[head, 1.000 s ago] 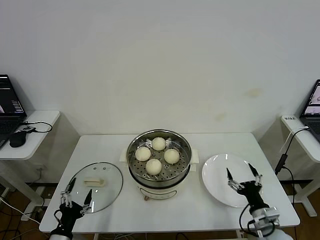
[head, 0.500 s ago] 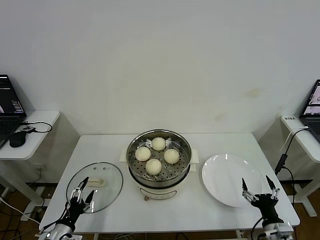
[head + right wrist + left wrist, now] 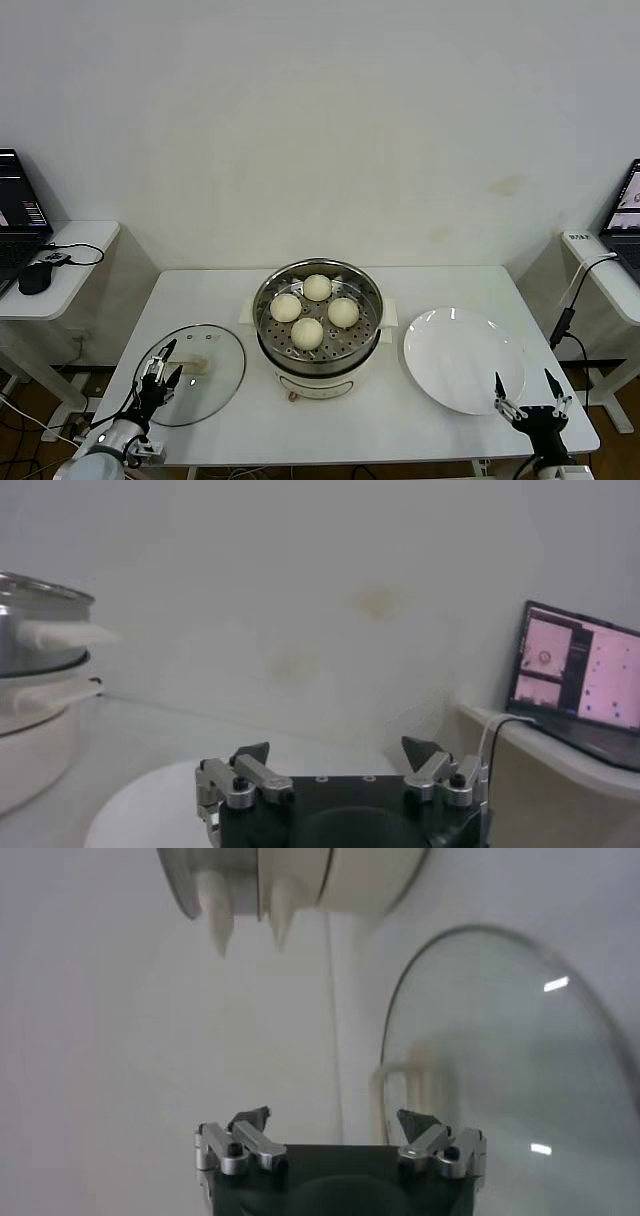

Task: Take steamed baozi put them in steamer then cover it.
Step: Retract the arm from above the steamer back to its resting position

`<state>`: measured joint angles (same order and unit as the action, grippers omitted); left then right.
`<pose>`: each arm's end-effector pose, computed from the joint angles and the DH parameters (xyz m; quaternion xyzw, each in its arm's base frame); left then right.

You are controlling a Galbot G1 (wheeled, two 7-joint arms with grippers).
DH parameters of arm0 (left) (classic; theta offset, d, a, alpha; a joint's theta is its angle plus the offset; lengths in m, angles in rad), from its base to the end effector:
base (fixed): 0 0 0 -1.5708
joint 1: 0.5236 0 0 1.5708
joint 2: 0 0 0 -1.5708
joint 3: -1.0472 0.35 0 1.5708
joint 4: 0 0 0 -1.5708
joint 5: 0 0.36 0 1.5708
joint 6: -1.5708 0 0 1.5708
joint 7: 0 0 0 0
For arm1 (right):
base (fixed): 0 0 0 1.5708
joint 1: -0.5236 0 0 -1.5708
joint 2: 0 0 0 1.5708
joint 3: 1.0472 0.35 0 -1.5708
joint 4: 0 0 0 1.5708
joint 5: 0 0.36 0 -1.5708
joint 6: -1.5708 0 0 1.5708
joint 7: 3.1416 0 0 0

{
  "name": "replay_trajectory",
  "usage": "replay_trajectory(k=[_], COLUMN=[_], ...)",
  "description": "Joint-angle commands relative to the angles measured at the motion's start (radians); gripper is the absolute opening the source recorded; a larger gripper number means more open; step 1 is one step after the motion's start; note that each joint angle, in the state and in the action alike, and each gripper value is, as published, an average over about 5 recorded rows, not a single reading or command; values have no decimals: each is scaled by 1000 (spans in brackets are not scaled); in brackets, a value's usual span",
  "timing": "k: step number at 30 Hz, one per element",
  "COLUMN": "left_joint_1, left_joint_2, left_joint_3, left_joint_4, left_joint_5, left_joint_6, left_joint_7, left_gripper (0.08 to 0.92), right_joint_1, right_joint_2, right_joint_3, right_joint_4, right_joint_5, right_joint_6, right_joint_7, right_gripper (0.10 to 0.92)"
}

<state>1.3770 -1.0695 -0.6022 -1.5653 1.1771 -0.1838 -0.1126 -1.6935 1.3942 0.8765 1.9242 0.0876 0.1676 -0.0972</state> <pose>0.2440 0.1939 -0.3954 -0.1162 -0.6723 -0.7307 0.0232 0.1317 -0.1545 -0.3516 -0.0591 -0.9894 0.1246 0.0465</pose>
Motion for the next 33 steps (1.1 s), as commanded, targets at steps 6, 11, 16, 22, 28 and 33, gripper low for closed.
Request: replay_trajectory(k=[6, 11, 16, 22, 28, 33], left_joint_1=[-110, -121, -129, -136, -140, -143], left_joint_2=[10, 6, 0, -9, -6, -6], left_joint_3=[39, 43, 51, 63, 71, 77], left_joint_4=[99, 105, 108, 116, 133, 162], left_joint_5=[18, 12, 3, -5, -12, -23], left_joint_6=[12, 14, 15, 16, 17, 8], left_joint_7=[13, 12, 10, 6, 1, -9], left_gripper=[823, 823, 823, 823, 740, 593], right_joint_1=[-20, -22, -22, -20, -21, -24], right_joint_2=[4, 4, 3, 2, 4, 3], right_joint_3=[6, 0, -6, -16, -22, -24], right_joint_4=[-7, -20, -22, -23, -24, -21], right_joint_5=[-21, -29, -33, -38, -41, -45], right_joint_6=[-1, 5, 2, -2, -5, -5], right_joint_7=[2, 2, 3, 4, 7, 7], right_gripper=[823, 823, 823, 823, 823, 823])
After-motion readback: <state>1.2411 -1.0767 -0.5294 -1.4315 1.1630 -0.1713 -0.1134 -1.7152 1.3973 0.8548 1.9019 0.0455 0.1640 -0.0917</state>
